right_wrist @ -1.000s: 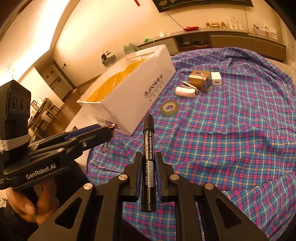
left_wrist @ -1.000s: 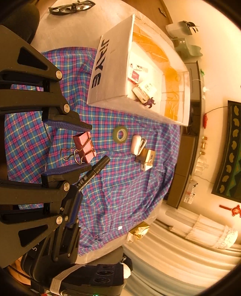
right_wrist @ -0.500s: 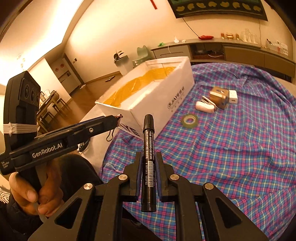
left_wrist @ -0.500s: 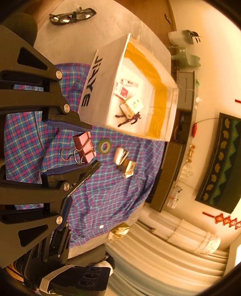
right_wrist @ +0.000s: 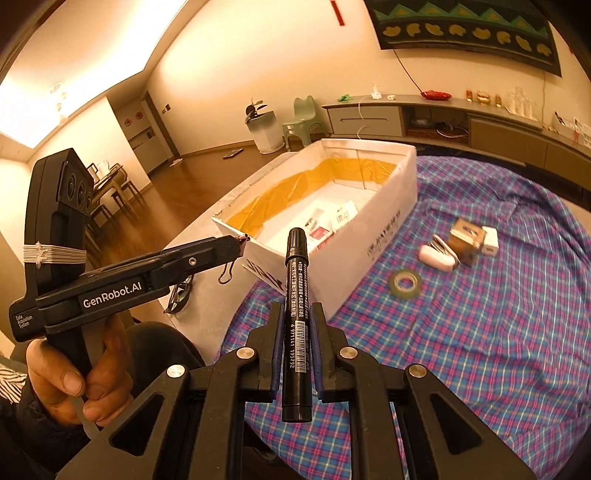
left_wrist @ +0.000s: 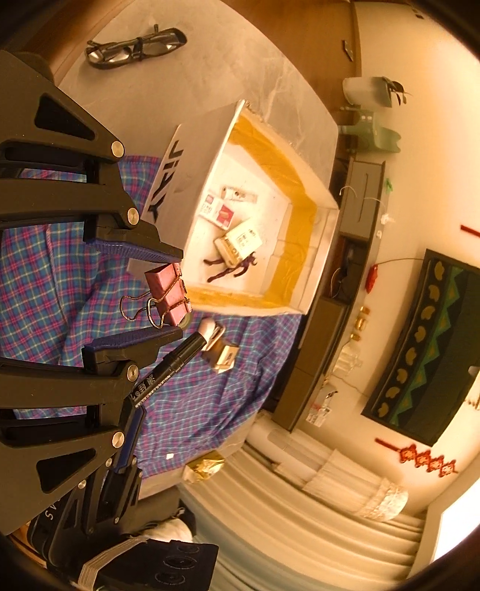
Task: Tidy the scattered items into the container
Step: 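Lower the binder clip and marker into the white box with both tools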
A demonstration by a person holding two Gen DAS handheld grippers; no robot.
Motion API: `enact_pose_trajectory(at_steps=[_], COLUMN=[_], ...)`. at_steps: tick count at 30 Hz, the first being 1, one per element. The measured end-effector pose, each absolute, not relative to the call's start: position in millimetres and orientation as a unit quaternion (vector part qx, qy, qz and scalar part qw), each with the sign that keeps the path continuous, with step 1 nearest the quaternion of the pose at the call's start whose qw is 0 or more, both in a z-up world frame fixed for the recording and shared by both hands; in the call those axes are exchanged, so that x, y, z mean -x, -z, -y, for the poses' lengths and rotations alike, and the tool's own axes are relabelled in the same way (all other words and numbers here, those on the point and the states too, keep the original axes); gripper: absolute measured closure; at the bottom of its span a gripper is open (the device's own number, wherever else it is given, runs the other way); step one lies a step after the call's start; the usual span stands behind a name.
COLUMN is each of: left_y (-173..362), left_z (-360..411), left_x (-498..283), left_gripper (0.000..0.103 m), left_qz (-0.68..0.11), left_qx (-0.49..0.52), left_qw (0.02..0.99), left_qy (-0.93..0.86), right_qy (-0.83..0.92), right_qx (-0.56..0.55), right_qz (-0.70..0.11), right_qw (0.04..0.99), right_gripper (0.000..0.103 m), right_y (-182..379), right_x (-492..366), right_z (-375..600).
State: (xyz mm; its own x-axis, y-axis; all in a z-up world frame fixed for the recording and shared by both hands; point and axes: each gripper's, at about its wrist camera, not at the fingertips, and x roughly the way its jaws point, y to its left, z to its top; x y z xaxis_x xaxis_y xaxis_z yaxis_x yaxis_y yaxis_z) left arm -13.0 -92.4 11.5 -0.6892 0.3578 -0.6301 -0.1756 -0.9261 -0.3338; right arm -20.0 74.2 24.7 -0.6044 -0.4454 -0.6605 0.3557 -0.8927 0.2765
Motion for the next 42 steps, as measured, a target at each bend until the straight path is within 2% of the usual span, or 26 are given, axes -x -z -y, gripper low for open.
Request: enact_pose_trajectory(at_steps=[31,42], left_y=[-55.1,-54.4], left_z=[137.7,141.5], left_x=[86.2,128.3], left_gripper=[0.066,0.066], left_qz=[0.125,0.114], left_qx=[0.329,0.345], left_qw=[0.148,0.143], left_qy=[-0.924,-0.921], right_qy=[0.900,0.894], right_qx=[-0.372,-0.387], right_qz=[-0.018,-0.035], right_qw=[0.227,0.222], right_gripper=[0.088,0.088], right_y=[-75.7,-73.1], right_x=[115.3,159.0], right_z=[-23.5,-15.3])
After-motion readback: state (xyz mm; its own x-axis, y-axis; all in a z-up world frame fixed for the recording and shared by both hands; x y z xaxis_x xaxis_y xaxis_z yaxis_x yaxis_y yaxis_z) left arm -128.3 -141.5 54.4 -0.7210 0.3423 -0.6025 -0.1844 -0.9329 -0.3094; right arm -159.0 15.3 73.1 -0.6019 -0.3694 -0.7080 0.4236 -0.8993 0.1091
